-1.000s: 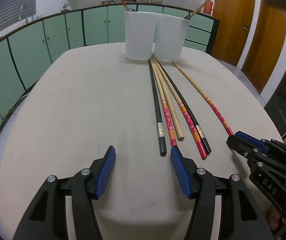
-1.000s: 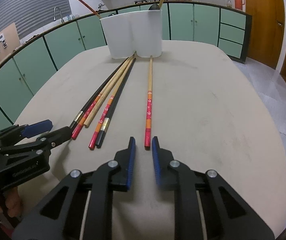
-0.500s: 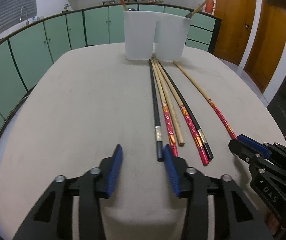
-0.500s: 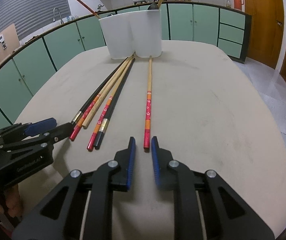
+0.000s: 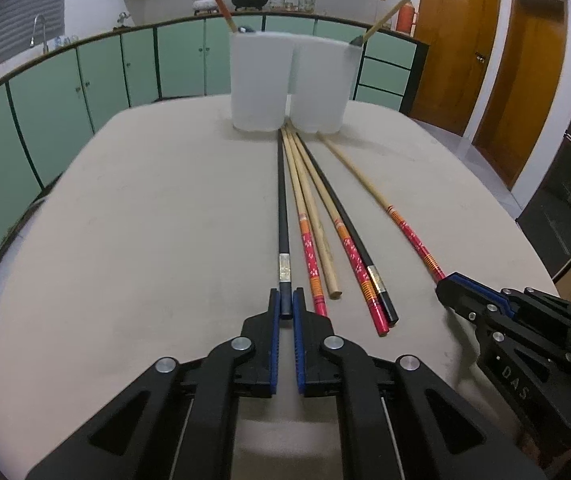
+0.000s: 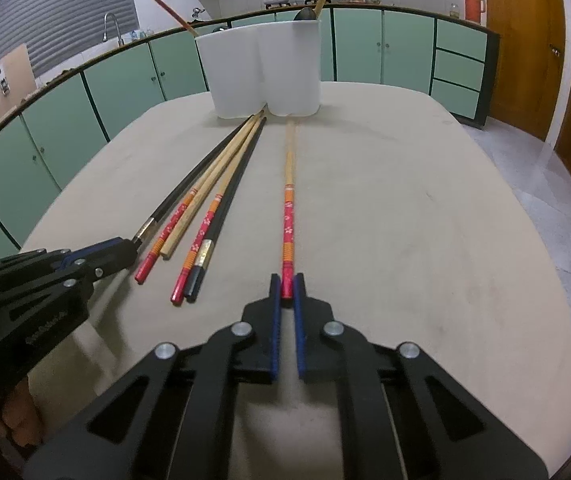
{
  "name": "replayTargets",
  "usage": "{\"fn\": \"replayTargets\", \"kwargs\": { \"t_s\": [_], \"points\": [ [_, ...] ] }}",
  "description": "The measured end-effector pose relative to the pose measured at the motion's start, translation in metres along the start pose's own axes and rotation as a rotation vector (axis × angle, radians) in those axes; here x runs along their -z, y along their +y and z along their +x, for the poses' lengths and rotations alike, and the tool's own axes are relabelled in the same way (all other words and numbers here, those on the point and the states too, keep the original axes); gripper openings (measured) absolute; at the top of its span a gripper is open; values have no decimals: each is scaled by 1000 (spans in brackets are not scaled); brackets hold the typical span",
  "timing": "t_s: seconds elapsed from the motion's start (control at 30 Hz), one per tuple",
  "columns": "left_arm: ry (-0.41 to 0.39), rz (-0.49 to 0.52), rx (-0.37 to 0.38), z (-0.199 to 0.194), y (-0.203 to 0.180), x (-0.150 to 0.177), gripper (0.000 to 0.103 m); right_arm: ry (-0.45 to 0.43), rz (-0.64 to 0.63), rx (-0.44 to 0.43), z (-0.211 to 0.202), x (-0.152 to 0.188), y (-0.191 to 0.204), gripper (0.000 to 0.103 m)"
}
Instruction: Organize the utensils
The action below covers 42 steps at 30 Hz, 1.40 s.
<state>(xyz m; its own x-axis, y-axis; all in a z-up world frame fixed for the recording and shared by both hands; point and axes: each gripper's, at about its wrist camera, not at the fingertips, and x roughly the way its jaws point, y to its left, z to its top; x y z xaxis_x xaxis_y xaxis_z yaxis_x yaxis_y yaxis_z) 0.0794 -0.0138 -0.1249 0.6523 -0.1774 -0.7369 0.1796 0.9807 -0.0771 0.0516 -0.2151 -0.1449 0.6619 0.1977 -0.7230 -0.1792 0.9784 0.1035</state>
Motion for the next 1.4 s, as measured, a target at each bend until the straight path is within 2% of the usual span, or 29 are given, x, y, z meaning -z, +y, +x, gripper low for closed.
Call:
{"fn": "replayTargets", "kwargs": {
  "t_s": [0.4, 0.6, 0.73, 0.97, 1.1, 1.4],
  "points": [
    [-215, 58, -4, -69, -5, -48, 6, -136, 17, -25, -61, -46, -9, 5],
    [-318, 66, 9, -94, -2, -79, 6, -224, 38, -55, -93, -84, -18, 5],
    [-358, 62, 22, -101, -1, -98, 6, -264, 42, -66, -107, -109, -24, 5],
    [-379, 65, 59, -107, 2, -129, 6, -255, 30, -109, -115, -153, -32, 5],
    [-378, 68, 73, -108, 5, -144, 6, -254, 4, -104, -117, -172, -32, 5],
    [-387, 86, 87, -115, 9, -160, 6, -268, -52, -122, -123, -200, -21, 5]
  ]
}}
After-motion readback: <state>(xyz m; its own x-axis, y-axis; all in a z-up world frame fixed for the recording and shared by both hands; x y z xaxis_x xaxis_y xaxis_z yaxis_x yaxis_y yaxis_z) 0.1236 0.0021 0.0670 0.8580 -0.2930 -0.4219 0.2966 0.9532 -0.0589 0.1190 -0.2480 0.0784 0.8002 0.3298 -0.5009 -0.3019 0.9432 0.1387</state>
